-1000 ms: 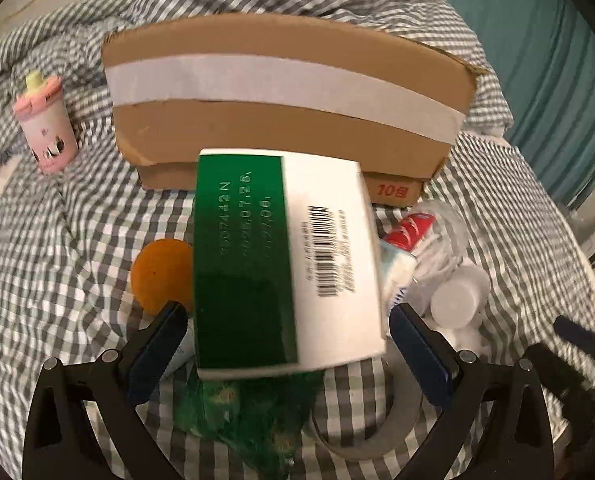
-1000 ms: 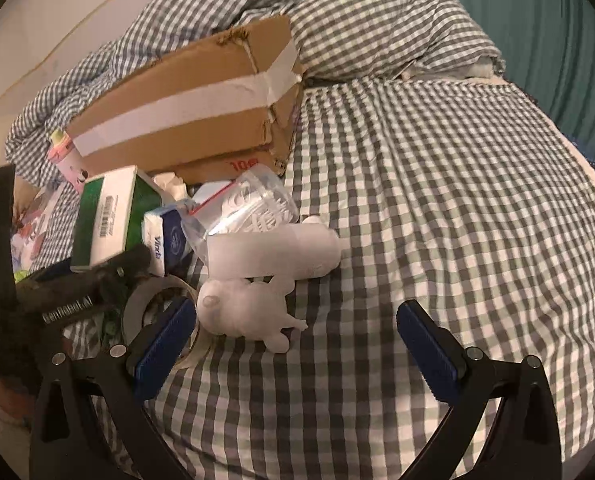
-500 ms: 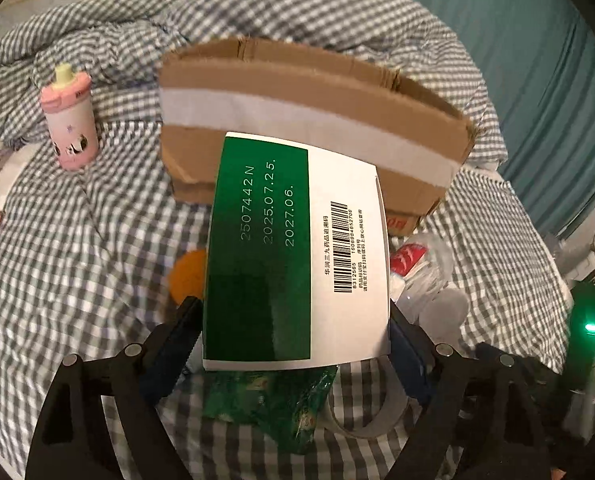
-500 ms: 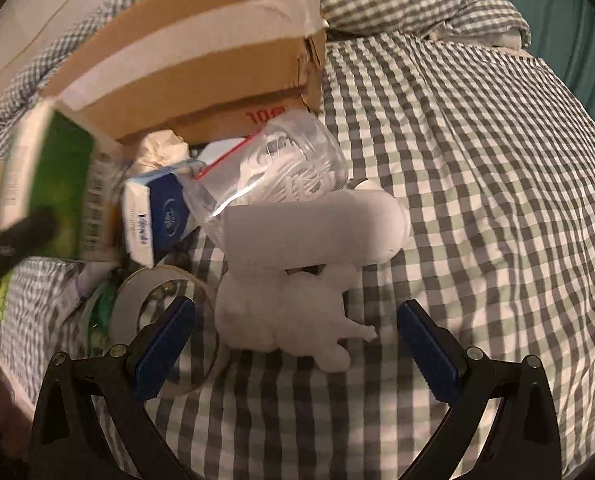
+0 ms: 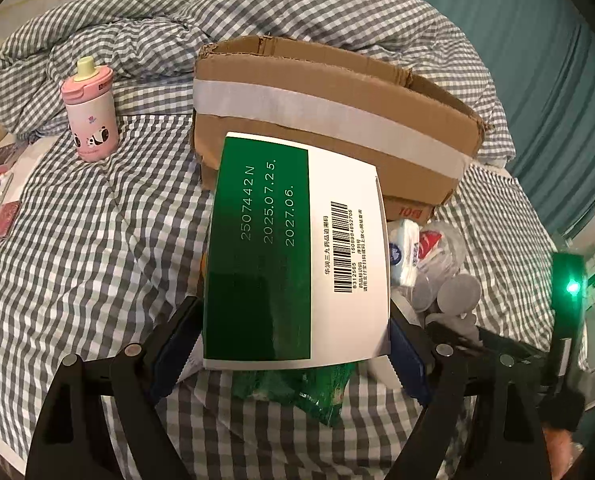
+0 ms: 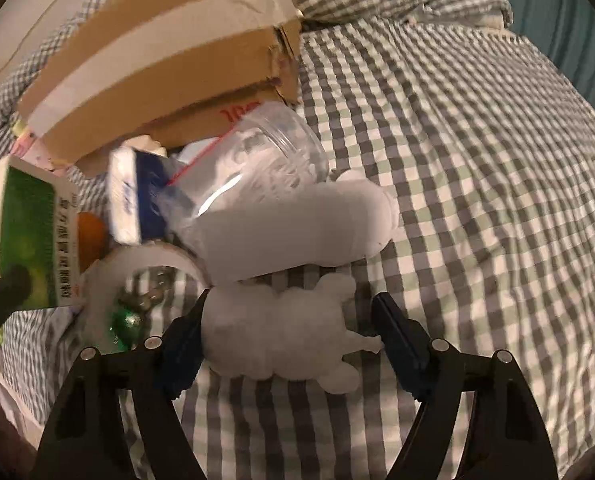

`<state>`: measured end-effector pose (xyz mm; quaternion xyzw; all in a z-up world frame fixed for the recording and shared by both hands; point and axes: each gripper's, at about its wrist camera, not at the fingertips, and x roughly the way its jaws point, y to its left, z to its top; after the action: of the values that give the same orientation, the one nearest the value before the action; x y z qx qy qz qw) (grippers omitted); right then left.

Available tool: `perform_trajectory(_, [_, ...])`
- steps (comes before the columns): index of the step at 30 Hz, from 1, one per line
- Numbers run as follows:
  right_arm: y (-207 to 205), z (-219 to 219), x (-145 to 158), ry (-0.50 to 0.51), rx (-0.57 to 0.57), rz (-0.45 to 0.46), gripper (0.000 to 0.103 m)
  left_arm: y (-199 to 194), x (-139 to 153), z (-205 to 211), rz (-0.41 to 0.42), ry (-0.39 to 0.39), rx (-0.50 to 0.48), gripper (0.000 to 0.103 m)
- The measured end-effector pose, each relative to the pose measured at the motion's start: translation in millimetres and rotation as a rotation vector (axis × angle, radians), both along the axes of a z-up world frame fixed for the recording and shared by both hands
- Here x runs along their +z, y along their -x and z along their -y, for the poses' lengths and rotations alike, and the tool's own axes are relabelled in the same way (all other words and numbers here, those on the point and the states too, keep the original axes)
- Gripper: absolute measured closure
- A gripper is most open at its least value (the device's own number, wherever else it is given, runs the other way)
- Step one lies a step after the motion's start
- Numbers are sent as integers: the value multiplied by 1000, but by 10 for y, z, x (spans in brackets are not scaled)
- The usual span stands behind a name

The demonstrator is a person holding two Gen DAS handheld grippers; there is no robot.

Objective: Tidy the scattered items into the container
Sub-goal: 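Grasp the green-and-white medicine box with the left tool while the right tool grasps the white plush toy, then lift and carry the medicine box and plush toy over the cardboard box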

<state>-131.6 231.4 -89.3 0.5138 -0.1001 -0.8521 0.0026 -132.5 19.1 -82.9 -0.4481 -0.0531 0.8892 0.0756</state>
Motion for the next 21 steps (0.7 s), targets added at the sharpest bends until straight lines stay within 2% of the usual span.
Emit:
perform_trajectory(6, [-286,111,510,-41,24,-118,26,-152,136,-10,-28,19,5,15])
perform_trajectory(11, [-457,237,934,-119,39,-212,26,-365,391,-19,-74,20,2,15])
perform_trajectory(16, [-658,300,1113,-125,50,-243,26,-565,579,-7,-110,32,2,15])
perform_trajectory(21, [-723,335,1304,-124,61,-247,26,-671,679,75,-104,38,4,15])
